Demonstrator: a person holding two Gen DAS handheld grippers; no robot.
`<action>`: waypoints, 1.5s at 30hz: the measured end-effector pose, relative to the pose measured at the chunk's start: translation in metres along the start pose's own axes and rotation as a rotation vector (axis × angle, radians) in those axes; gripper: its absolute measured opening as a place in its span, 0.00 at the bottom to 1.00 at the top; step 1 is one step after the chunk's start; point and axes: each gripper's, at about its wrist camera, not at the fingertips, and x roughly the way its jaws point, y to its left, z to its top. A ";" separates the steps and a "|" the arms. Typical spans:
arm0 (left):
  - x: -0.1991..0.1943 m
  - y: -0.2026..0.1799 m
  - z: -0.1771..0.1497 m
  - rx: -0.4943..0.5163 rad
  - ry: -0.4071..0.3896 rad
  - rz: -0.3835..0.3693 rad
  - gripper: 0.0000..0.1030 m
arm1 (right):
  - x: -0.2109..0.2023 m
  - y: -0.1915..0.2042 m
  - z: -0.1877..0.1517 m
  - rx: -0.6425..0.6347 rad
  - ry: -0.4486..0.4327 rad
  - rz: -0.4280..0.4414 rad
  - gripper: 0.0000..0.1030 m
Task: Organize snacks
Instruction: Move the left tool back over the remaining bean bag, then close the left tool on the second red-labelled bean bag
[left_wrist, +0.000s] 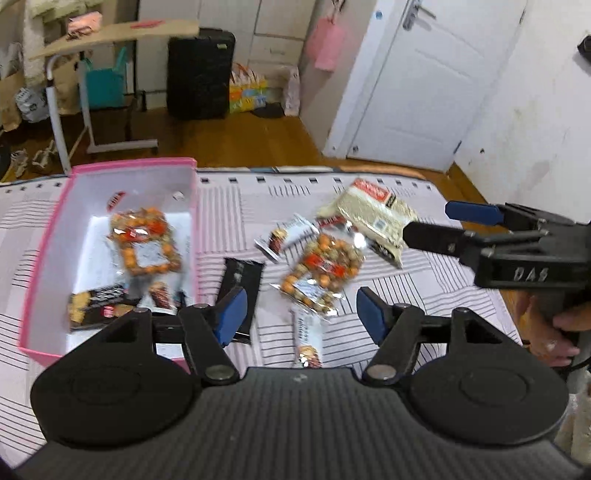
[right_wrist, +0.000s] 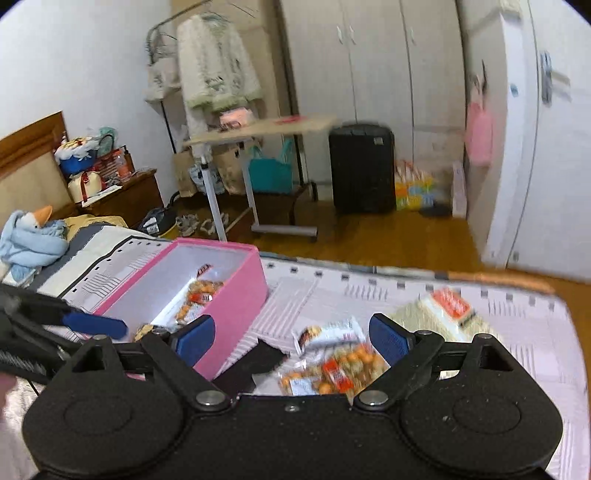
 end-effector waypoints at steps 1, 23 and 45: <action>0.008 -0.003 0.000 -0.004 0.011 -0.001 0.63 | 0.004 -0.007 -0.001 0.021 0.010 0.003 0.90; 0.202 0.000 0.027 -0.057 0.235 0.008 0.43 | 0.111 -0.104 -0.071 0.272 0.236 -0.048 0.74; 0.234 0.023 0.015 -0.231 0.344 -0.272 0.34 | 0.142 -0.072 -0.094 0.233 0.332 0.055 0.75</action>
